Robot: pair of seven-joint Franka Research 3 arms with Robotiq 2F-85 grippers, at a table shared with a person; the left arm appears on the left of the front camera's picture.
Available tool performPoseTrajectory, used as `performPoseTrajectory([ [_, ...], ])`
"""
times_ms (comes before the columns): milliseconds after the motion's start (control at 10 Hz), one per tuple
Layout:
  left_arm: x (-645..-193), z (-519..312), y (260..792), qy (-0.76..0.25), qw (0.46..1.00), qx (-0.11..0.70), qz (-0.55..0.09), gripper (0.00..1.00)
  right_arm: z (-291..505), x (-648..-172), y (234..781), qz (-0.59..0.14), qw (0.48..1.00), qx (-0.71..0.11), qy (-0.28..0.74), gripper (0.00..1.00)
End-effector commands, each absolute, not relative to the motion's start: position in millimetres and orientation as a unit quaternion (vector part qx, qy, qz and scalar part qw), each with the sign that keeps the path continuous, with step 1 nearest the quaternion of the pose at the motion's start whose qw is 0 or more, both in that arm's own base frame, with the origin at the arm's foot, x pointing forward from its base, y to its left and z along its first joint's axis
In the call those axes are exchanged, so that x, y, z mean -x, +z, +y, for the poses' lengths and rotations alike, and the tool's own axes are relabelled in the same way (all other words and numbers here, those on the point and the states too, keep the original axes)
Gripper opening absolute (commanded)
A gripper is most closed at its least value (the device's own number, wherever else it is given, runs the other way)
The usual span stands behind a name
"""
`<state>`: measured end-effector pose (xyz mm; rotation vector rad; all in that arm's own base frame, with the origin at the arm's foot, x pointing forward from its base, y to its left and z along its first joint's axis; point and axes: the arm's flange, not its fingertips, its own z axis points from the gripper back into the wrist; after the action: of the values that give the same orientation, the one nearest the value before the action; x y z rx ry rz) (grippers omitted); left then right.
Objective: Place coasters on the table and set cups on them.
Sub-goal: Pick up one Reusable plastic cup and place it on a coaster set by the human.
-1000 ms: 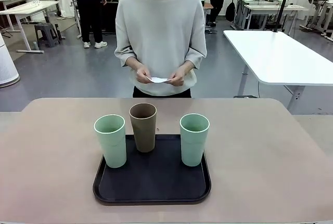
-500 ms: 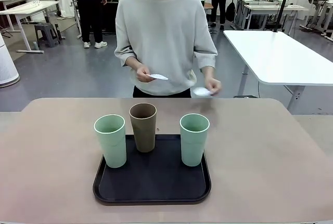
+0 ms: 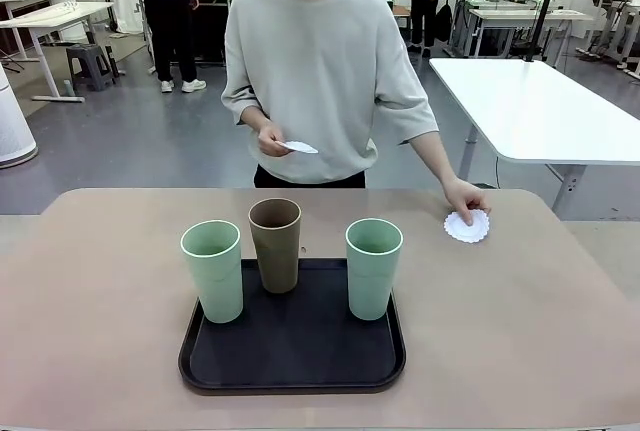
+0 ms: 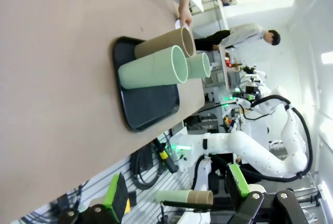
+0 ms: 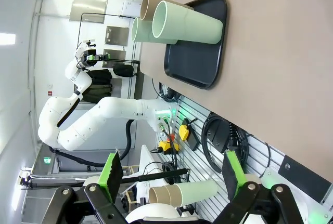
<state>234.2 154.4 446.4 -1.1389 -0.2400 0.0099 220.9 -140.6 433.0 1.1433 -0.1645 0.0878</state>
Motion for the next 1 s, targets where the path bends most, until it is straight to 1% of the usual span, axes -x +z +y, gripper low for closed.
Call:
performPoseTrajectory([
  [0,-234.0,157.1,446.1,0.006,0.834,0.539,-0.12,1.0,-141.0,-220.7,433.0,-0.078,0.834,-0.544,0.041,1.0],
  [900,-234.0,157.1,446.1,0.006,0.834,0.539,-0.12,1.0,-141.0,-220.7,433.0,-0.078,0.834,-0.544,0.041,1.0],
])
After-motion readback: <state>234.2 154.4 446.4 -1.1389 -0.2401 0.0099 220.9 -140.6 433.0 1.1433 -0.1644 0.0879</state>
